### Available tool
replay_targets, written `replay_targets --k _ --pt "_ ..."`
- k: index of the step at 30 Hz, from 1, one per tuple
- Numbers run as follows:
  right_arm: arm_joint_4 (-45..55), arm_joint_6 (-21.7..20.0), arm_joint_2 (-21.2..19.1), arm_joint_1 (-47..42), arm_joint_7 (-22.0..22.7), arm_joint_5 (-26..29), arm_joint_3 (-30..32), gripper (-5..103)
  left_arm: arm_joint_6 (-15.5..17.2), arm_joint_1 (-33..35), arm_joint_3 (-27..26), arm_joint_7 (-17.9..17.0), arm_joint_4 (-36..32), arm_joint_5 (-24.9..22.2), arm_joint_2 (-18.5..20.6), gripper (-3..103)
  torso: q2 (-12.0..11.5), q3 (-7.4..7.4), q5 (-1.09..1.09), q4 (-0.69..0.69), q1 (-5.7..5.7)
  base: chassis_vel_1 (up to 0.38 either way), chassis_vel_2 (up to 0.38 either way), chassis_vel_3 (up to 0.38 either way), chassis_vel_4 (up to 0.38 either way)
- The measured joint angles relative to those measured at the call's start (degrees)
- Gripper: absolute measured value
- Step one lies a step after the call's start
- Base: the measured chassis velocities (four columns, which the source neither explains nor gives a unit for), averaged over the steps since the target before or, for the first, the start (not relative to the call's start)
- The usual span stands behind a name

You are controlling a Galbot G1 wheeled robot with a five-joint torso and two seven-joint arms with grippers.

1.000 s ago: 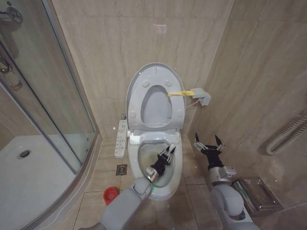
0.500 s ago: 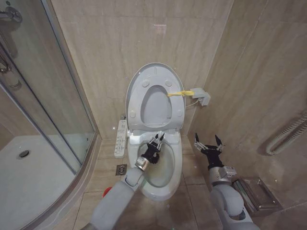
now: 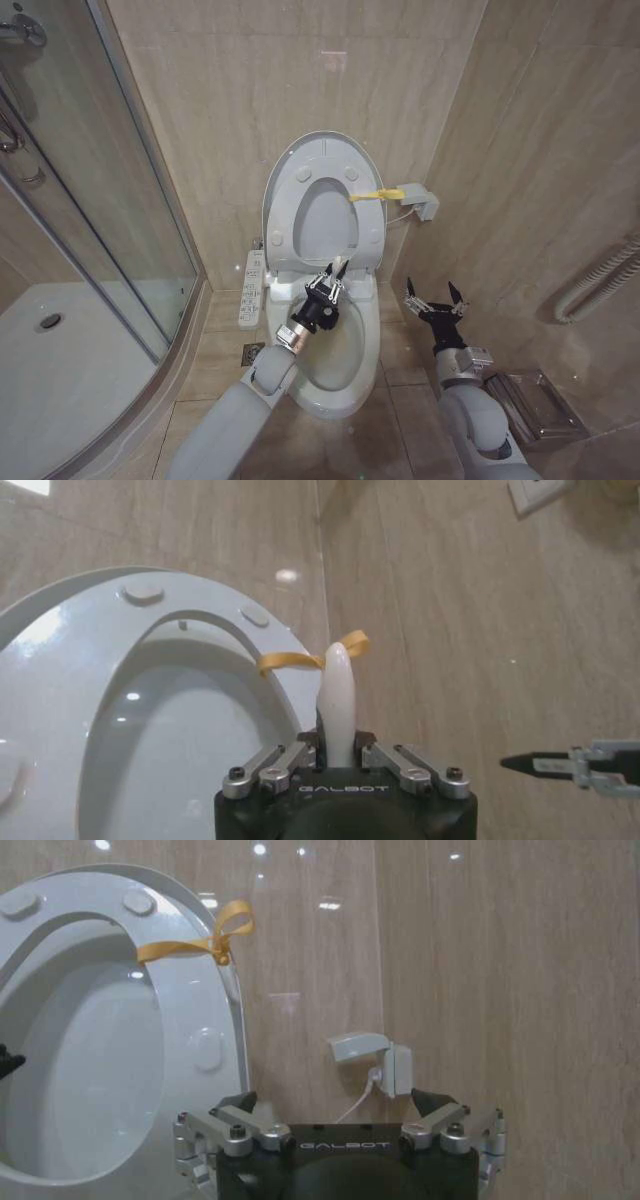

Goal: Open the toilet lid, clean the toilet bowl with a toilet brush, close the toilet lid, and flush.

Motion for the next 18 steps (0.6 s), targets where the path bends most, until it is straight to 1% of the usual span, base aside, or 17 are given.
replay_targets --k 6,9,12,13,16,17,18 --pt "0.00 0.00 0.00 0.00 0.00 0.00 0.00 100 0.03 1.85 -0.95 -0.21 -1.53 0.58 0.12 20 0.00 0.00 -0.01 -0.01 0.00 0.000 0.000 0.000 0.000" --pt "0.00 0.00 0.00 0.00 0.00 0.00 0.00 100 0.50 3.69 -2.42 -0.54 -3.44 0.87 0.74 20 0.00 0.00 -0.01 0.00 0.00 0.000 0.000 0.000 0.000" --pt "0.00 0.00 0.00 0.00 0.00 0.00 0.00 100 1.33 7.00 -5.21 -1.30 -6.89 1.33 1.83 20 0.00 0.00 -0.01 0.01 0.00 0.000 0.000 0.000 0.000" --pt "0.00 0.00 0.00 0.00 0.00 0.00 0.00 100 1.33 7.00 -5.21 -1.30 -6.89 1.33 1.83 20 0.00 0.00 -0.01 0.01 0.00 0.000 0.000 0.000 0.000" --pt "0.00 0.00 0.00 0.00 -0.01 0.00 0.00 100 2.24 12.62 -9.16 -2.07 -13.97 1.86 3.35 20 0.00 0.00 -0.01 0.01 0.00 0.000 0.000 0.000 0.000" --pt "0.00 0.00 0.00 0.00 -0.01 0.00 0.00 100 2.24 12.62 -9.16 -2.07 -13.97 1.86 3.35 20 0.00 0.00 -0.01 0.01 0.00 0.000 0.000 0.000 0.000" --pt "0.00 0.00 0.00 0.00 0.00 0.00 0.00 100 2.36 14.72 -10.58 -2.28 -16.62 2.23 3.79 20 0.00 0.00 -0.01 0.01 0.00 0.000 0.000 0.000 0.000"
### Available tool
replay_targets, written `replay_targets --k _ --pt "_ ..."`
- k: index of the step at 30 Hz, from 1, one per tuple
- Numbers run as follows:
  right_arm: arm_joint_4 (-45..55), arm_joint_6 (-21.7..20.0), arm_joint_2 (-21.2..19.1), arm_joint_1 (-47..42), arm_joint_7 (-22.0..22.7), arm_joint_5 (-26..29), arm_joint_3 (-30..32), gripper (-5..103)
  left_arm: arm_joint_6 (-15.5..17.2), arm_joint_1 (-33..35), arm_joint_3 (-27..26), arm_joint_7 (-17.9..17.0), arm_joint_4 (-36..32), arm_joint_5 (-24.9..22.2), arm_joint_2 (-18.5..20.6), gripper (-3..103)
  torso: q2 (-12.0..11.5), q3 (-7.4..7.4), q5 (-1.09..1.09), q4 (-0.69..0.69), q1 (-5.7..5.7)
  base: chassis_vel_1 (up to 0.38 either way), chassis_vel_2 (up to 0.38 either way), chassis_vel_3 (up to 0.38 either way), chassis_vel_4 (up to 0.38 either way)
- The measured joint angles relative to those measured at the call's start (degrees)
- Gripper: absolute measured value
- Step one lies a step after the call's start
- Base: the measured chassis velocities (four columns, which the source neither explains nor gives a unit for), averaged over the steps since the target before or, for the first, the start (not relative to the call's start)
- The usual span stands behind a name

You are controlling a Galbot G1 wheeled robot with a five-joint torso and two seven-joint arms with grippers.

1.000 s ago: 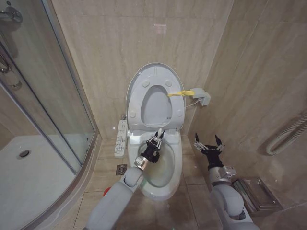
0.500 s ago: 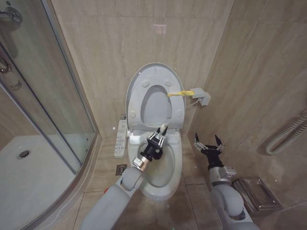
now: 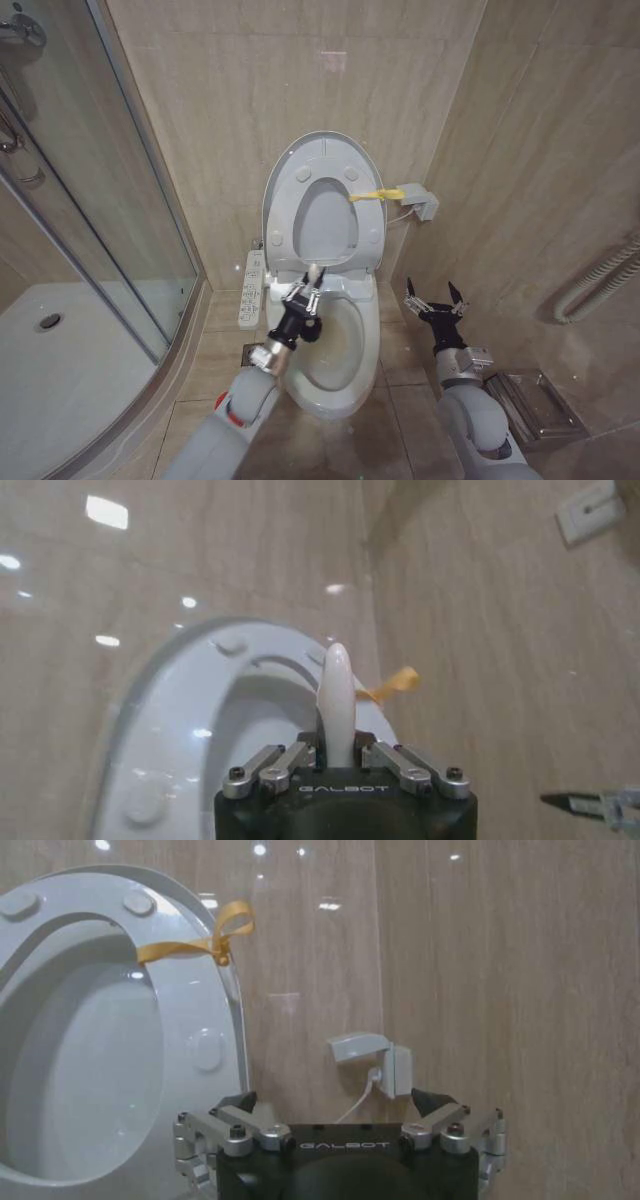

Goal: Open the toilet lid, clean the toilet bowl with a toilet brush, close the toilet lid, and flush.

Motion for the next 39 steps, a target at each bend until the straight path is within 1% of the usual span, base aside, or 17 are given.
replay_targets --k 2,3,6,7,9,11,13,19,22,23,26,29,30,33,34,37,39 --pt "0.00 0.00 0.00 0.00 -0.02 0.00 0.00 100 -0.01 4.67 -2.57 -0.56 -5.70 0.56 1.04 20 0.00 -0.01 0.01 -0.02 0.00 0.000 0.000 0.000 0.000" --pt "0.00 0.00 0.00 0.00 -0.02 0.00 0.00 100 -0.01 4.67 -2.57 -0.56 -5.70 0.56 1.04 20 0.00 -0.01 0.01 -0.02 0.00 0.000 0.000 0.000 0.000" --pt "0.00 0.00 0.00 0.00 -0.01 0.00 0.00 100 -0.05 12.81 -7.30 -1.10 -12.40 1.97 2.24 20 0.00 0.00 0.01 0.00 0.00 0.000 0.000 0.000 0.000" --pt "0.00 0.00 0.00 0.00 -0.01 0.00 0.00 100 -0.05 12.81 -7.30 -1.10 -12.40 1.97 2.24 20 0.00 0.00 0.01 0.00 0.00 0.000 0.000 0.000 0.000" --pt "0.00 0.00 0.00 0.00 0.00 0.00 0.00 100 -0.86 18.67 -11.90 -1.47 -16.07 3.69 2.37 20 0.00 -0.01 0.00 0.00 -0.01 0.000 0.000 0.000 0.000" --pt "0.00 0.00 0.00 0.00 0.00 0.00 0.00 100 -1.34 20.32 -13.24 -1.67 -16.89 4.29 2.26 20 0.00 -0.01 0.01 -0.01 -0.01 0.000 0.000 0.000 0.000" --pt "0.00 0.00 0.00 0.00 0.00 0.00 0.00 100 -3.29 25.45 -17.58 -2.40 -18.51 6.17 1.47 20 0.00 -0.01 0.00 -0.01 -0.01 0.000 0.000 0.000 0.000" --pt "0.00 0.00 0.00 0.00 0.00 0.00 0.00 100 -6.86 31.37 -23.41 -3.39 -19.29 8.27 -0.19 20 0.00 0.00 0.01 0.00 -0.01 0.000 0.000 0.000 0.000" --pt "0.00 0.00 0.00 0.00 0.00 0.00 0.00 100 -9.95 33.27 -26.05 -4.65 -17.58 8.49 -1.48 20 0.00 0.00 0.01 -0.01 -0.01 0.000 0.000 0.000 0.000" --pt "0.00 0.00 0.00 0.00 0.00 0.00 0.00 100 -9.95 33.27 -26.05 -4.65 -17.58 8.49 -1.48 20 0.00 0.00 0.01 -0.01 -0.01 0.000 0.000 0.000 0.000" --pt "0.00 0.00 0.00 0.00 -0.01 0.00 0.00 100 -12.34 33.41 -26.97 -5.98 -14.72 8.42 -2.33 20 0.00 0.00 0.01 -0.01 -0.01 0.000 0.000 0.000 0.000" --pt "0.00 0.00 0.00 0.00 -0.01 0.00 0.00 100 -15.54 32.38 -27.73 -8.13 -9.28 7.80 -2.57 20 0.00 0.00 0.01 -0.01 0.00 0.000 0.000 0.000 0.000" --pt "0.00 0.00 0.00 0.00 -0.01 0.00 0.00 100 -15.54 32.38 -27.73 -8.13 -9.28 7.80 -2.57 20 0.00 0.00 0.01 -0.01 0.00 0.000 0.000 0.000 0.000" --pt "0.00 0.00 0.01 0.00 -0.01 0.00 0.00 100 -19.72 29.13 -27.91 -9.18 -0.30 6.72 -2.30 20 0.00 0.00 0.01 -0.01 0.00 0.000 0.000 0.000 0.000" --pt "0.00 0.00 0.01 0.00 -0.01 0.00 0.00 100 -19.72 29.13 -27.91 -9.18 -0.30 6.72 -2.30 20 0.00 0.00 0.01 -0.01 0.00 0.000 0.000 0.000 0.000" --pt "0.00 0.00 0.00 0.00 -0.01 0.00 0.00 100 -21.27 25.47 -26.67 -10.54 8.15 5.07 -2.20 20 0.00 0.00 0.00 0.00 0.00 0.000 0.000 0.000 0.000" --pt "0.00 0.00 0.00 0.00 -0.01 0.00 0.00 100 -21.31 24.47 -26.21 -11.17 10.06 4.50 -2.19 20 0.00 0.01 0.00 0.00 0.00 0.000 0.000 0.000 0.000"
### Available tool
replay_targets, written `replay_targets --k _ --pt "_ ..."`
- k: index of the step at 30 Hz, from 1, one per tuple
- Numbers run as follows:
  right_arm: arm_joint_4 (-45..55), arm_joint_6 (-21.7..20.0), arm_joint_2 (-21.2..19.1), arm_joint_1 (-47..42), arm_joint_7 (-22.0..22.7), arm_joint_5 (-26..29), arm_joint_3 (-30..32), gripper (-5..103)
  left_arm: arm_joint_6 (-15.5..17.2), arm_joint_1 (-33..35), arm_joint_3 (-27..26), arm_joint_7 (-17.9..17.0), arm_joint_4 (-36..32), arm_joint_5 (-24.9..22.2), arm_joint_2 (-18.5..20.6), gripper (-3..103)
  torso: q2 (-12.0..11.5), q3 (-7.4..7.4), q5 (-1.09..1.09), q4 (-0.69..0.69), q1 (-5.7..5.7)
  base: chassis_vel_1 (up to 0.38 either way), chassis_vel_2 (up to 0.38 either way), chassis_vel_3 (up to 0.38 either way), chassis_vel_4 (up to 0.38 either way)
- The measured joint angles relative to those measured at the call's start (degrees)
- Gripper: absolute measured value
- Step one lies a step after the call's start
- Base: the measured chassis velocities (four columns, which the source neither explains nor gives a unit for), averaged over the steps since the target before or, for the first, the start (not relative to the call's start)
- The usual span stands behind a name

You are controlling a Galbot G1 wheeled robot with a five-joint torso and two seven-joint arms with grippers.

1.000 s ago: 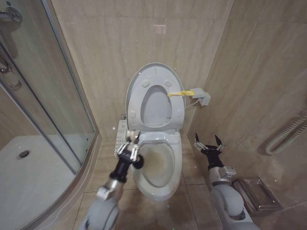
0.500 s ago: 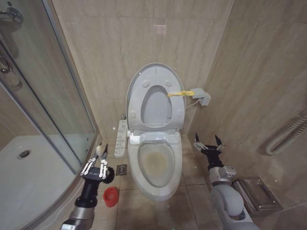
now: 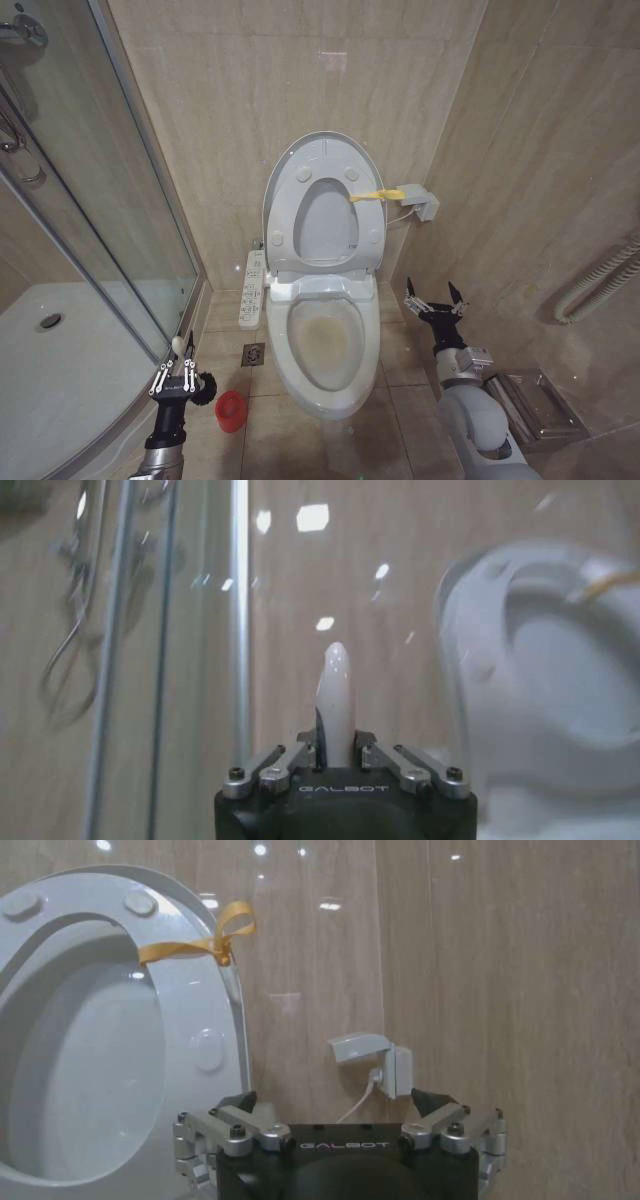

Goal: Open the toilet lid, clean the toilet bowl with a toilet brush, close the toilet lid, and flush.

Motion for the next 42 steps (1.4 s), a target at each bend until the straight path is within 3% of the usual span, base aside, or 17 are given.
replay_targets --k 3,7,22,42 --pt "0.00 0.00 0.00 0.00 0.01 0.00 0.00 100 -0.10 -4.22 2.27 -0.84 8.45 -2.68 0.23 20 0.00 0.00 0.00 -0.01 0.00 0.000 0.000 0.000 0.000" --pt "0.00 0.00 0.00 0.00 0.01 0.00 0.00 100 -0.10 -7.62 4.06 -0.06 14.98 -4.27 0.34 20 0.00 0.00 0.00 0.00 0.00 0.000 0.000 0.000 0.000" --pt "0.00 0.00 0.00 0.00 0.00 0.00 0.00 100 -0.01 -21.61 9.48 5.12 31.41 -6.56 0.73 20 0.00 0.00 0.02 0.00 0.00 0.000 0.000 0.000 0.000" --pt "0.00 0.00 0.00 0.00 0.00 0.00 0.00 100 0.12 -25.61 14.90 7.14 39.81 -7.49 0.13 20 0.00 0.00 0.02 0.00 0.00 0.000 0.000 0.000 0.000"
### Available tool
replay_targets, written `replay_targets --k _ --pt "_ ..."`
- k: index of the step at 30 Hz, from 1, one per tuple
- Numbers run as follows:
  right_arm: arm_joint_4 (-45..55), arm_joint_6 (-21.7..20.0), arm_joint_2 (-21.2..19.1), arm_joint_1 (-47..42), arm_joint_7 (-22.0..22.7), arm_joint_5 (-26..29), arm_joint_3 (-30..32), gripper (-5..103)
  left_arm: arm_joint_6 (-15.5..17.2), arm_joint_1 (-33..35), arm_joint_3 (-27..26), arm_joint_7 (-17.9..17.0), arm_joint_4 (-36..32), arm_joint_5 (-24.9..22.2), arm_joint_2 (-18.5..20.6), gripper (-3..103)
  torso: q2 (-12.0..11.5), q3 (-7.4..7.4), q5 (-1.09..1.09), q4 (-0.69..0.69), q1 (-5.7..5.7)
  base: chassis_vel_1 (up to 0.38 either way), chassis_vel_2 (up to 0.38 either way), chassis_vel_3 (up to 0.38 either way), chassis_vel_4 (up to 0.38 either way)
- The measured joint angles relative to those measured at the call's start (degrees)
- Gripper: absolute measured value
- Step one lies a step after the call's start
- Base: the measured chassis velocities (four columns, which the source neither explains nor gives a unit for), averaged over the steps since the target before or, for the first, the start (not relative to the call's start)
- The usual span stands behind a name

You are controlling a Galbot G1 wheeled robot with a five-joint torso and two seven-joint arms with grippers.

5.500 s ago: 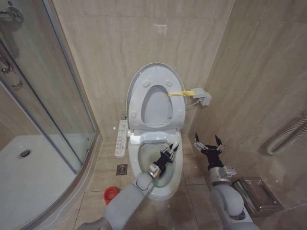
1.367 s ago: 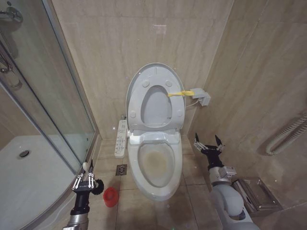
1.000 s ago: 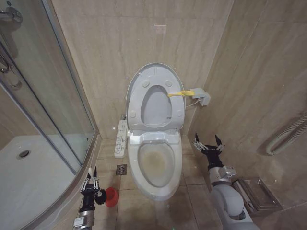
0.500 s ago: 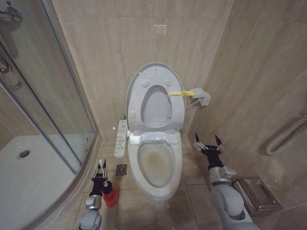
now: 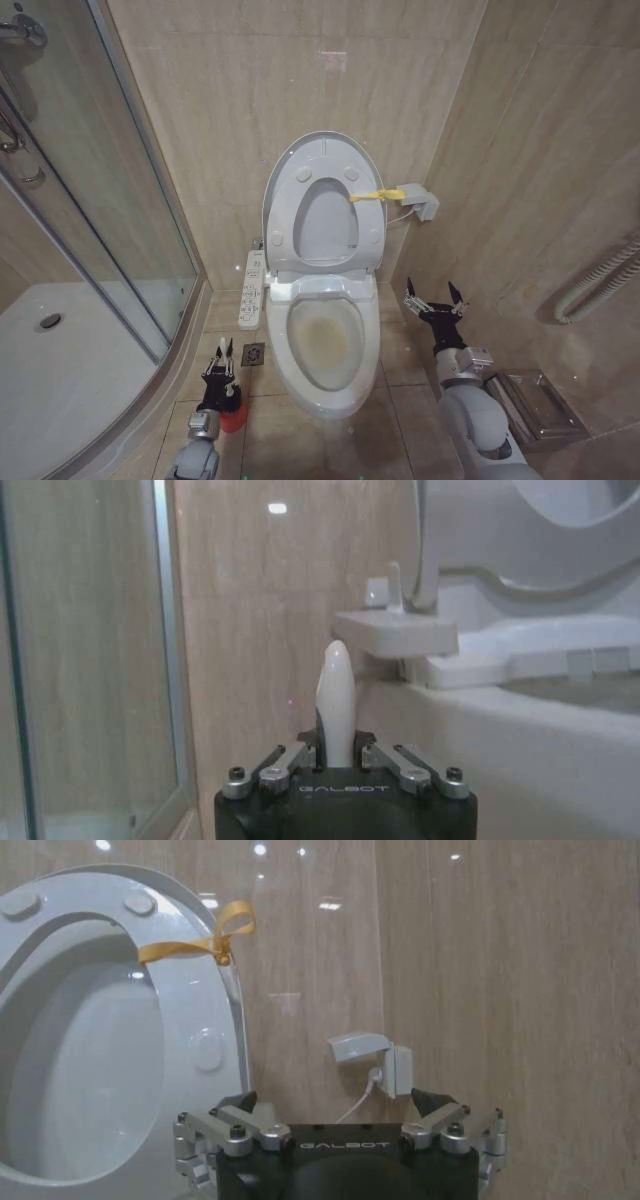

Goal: Open the toilet lid, clean the toilet bowl with a toilet brush, close the toilet lid, and flush.

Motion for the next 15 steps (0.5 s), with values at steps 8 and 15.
replay_targets --k 8,15 --pt "0.00 0.00 0.00 0.00 0.00 0.00 0.00 100 0.01 -2.32 1.16 1.07 4.42 0.01 -0.09 20 0.00 0.00 0.00 -0.01 0.00 0.000 0.000 0.000 0.000" --pt "0.00 0.00 0.00 0.00 0.00 0.00 0.00 100 0.05 -4.28 1.30 1.96 8.32 0.11 0.12 20 0.00 0.00 -0.01 0.00 0.00 0.000 0.000 0.000 0.000"
